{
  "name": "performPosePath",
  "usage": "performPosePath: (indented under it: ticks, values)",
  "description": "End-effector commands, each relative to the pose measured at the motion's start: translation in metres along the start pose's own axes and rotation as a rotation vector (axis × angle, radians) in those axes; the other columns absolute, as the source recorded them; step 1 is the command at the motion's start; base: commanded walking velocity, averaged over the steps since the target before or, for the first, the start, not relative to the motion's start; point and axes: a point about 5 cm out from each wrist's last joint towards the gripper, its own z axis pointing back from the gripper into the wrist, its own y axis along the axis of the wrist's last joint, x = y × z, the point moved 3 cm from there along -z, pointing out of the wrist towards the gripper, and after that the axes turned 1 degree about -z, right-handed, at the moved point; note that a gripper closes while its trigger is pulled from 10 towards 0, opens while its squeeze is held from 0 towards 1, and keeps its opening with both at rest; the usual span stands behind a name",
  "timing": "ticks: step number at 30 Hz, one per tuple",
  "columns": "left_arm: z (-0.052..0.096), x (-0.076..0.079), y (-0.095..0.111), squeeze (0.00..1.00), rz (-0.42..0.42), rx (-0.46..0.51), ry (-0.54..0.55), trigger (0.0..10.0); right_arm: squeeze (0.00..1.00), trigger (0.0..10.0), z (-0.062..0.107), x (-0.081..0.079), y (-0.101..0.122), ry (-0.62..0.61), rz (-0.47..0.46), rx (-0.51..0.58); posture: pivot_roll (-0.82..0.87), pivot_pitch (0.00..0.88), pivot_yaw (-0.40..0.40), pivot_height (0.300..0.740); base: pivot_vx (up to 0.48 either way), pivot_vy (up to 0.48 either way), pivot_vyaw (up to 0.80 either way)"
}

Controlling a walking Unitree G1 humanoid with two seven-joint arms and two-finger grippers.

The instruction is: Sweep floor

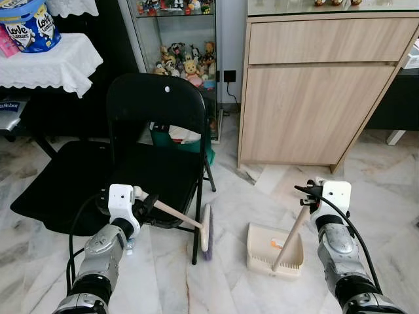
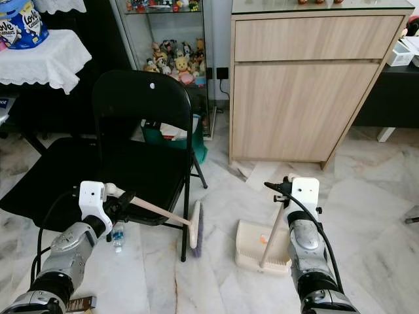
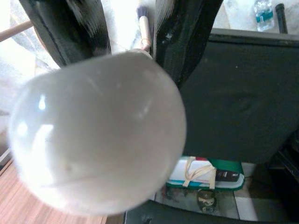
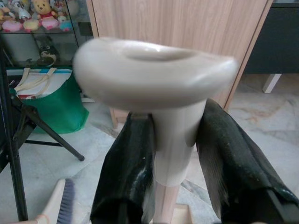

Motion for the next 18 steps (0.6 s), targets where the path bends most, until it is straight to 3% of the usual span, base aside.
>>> performPosePath:
  ticks: [1,18]
  values:
    - [-0.0010,-0.0015,0.0091,0.00,0.021,0.037,-0.001,10.0,0.00,10.0,0.0044,0.0036,-0.0102,-0.020,-0.005,-0.040,0.00,0.099,0.084,0.740,0.000,0.000,0.00]
    - [0.0014,0.0020,0.0124,0.00,0.024,0.044,-0.031,10.0,0.00,10.0,0.0046,0.0029,-0.0113,-0.031,-0.008,-0.046,0.00,0.071,0.086,0.740,0.000,0.000,0.00]
